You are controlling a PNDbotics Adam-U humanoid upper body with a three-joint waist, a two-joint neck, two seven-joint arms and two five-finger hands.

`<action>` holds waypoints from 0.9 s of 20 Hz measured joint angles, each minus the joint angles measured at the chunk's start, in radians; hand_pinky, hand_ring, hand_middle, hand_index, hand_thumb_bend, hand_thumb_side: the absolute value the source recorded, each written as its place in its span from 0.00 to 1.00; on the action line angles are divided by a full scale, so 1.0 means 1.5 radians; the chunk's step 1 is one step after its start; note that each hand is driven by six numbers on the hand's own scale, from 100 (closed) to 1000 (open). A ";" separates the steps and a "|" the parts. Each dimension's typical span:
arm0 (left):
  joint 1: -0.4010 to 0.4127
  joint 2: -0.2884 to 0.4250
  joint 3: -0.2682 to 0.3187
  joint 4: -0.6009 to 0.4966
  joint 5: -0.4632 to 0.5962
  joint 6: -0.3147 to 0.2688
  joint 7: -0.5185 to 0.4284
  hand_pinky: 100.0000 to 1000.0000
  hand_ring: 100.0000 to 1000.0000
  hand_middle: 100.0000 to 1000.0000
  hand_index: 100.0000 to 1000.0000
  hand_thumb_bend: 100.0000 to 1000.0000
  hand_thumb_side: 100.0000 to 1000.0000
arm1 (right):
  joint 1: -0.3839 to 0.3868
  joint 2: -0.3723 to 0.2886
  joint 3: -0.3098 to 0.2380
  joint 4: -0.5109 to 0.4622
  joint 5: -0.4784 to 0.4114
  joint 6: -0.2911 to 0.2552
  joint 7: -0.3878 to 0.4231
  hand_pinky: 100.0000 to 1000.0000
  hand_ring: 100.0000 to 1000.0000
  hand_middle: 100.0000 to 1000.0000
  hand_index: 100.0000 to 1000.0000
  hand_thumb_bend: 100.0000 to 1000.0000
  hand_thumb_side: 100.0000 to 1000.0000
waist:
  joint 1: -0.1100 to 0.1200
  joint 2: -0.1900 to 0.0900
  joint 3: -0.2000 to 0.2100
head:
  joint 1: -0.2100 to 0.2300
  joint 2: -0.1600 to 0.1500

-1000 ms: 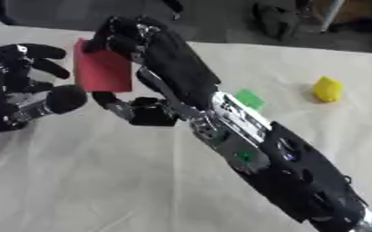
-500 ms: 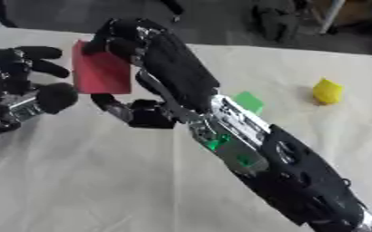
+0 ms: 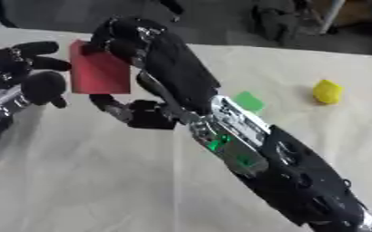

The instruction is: Pick up the objects with one hand, pass them to the other hand, and then place them into the box on the other side of the table.

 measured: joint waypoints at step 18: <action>0.017 -0.006 -0.005 0.000 0.000 -0.021 0.021 0.99 0.46 0.75 0.89 1.00 0.32 | 0.000 0.000 -0.012 0.000 0.067 0.010 -0.044 0.73 0.24 0.47 0.38 0.00 0.00 | 0.000 0.001 0.001 | 0.000 -0.003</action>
